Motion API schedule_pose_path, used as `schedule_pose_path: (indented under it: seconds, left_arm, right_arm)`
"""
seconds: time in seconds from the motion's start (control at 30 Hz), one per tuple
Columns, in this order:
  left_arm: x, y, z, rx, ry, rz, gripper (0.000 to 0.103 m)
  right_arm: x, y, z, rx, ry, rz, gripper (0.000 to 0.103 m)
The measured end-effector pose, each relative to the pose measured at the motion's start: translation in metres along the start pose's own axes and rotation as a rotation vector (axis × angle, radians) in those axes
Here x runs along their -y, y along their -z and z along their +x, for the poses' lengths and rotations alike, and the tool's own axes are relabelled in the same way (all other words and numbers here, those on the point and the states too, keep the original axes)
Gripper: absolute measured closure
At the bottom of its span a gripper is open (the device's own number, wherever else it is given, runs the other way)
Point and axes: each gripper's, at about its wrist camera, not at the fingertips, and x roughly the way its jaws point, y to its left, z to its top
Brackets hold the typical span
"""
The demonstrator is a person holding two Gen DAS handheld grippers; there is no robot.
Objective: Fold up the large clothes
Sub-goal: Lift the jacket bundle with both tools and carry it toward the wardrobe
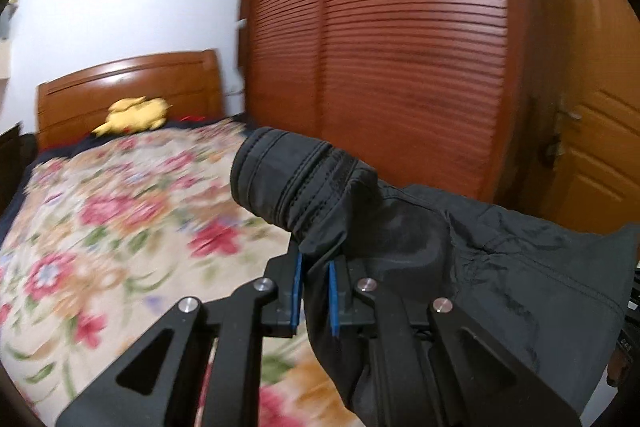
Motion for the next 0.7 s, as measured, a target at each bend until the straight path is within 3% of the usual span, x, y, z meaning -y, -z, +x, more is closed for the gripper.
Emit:
schedule_pose_path:
  seconds: [0.2, 0.37, 0.57, 0.7]
  left_arm:
    - [0.098, -0.035, 0.039, 0.027, 0.148, 0.024, 0.097]
    - [0.164, -0.033, 0.067, -0.002, 0.23, 0.036, 0.096]
    - [0.196, 0.004, 0.122, -0.143, 0.242, 0.062, 0.095]
    - [0.209, 0.024, 0.137, -0.166, 0.205, 0.105, 0.094]
  right_arm:
    - [0.082, 0.003, -0.041, 0.002, 0.18, -0.009, 0.1]
    - [0.138, 0.025, -0.057, -0.043, 0.279, 0.024, 0.1]
    - [0.164, 0.07, -0.054, -0.148, 0.334, 0.059, 0.1]
    - [0.179, 0.099, -0.046, -0.214, 0.334, 0.105, 0.1]
